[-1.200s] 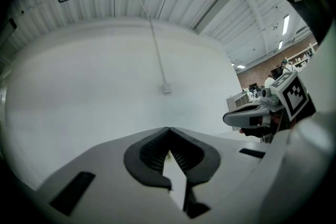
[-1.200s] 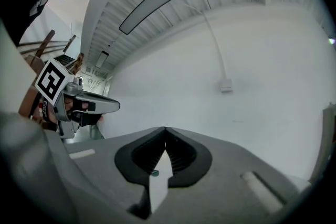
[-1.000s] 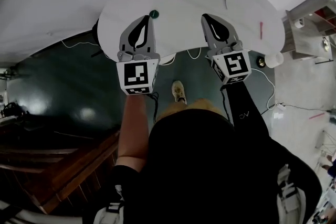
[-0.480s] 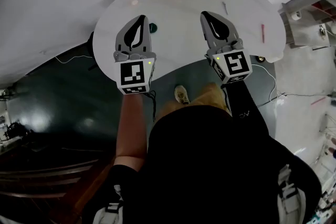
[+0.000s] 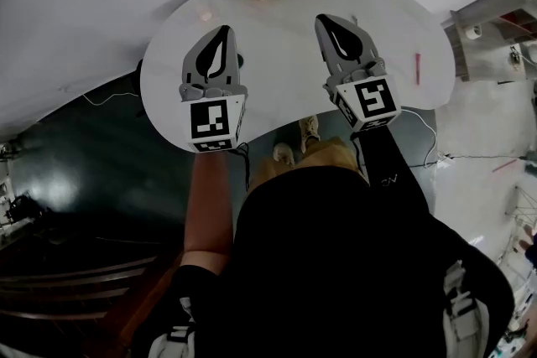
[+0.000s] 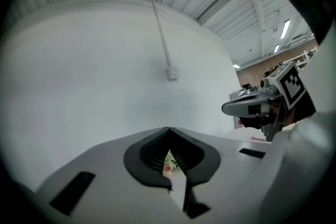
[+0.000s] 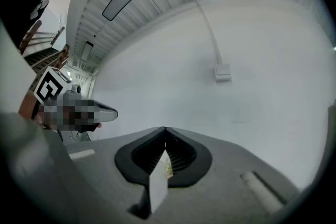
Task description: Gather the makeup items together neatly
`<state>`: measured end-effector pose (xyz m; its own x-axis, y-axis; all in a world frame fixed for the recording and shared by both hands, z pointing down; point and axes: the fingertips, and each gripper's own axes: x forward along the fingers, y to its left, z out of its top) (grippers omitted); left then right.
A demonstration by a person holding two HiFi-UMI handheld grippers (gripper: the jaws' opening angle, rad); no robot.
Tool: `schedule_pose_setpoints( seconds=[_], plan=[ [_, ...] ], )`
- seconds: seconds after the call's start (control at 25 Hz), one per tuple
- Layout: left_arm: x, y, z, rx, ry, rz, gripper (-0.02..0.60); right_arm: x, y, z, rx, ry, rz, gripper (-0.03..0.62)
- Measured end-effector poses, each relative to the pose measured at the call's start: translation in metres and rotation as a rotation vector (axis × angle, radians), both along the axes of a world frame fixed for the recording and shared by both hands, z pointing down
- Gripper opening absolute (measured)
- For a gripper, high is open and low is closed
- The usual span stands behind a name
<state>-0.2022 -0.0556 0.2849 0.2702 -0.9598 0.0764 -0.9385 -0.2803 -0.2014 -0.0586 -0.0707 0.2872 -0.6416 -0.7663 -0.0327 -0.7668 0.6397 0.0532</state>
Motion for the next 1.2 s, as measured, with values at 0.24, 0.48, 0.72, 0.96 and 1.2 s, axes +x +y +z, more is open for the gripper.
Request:
schedule_pose_setpoints(
  seconds=[0.24,0.48,0.72,0.96,1.2],
  plan=[
    [0.008,-0.039,-0.001,-0.013,-0.028,-0.055,0.008,0.0,-0.049,-0.003,0.001,-0.017,-0.072,0.006],
    [0.012,-0.069,0.0,-0.019,-0.051,-0.11,0.009,-0.002,-0.087,0.003,-0.006,-0.032,-0.147,0.006],
    [0.009,-0.083,0.006,-0.04,-0.049,-0.147,0.008,-0.004,-0.108,0.003,-0.018,-0.054,-0.18,0.006],
    [0.005,-0.093,0.008,-0.049,-0.058,-0.12,0.008,-0.019,-0.117,0.003,-0.019,-0.059,-0.186,0.006],
    [-0.005,-0.091,0.024,-0.109,-0.03,-0.112,0.009,-0.029,-0.118,0.005,-0.02,-0.054,-0.198,0.006]
  ],
)
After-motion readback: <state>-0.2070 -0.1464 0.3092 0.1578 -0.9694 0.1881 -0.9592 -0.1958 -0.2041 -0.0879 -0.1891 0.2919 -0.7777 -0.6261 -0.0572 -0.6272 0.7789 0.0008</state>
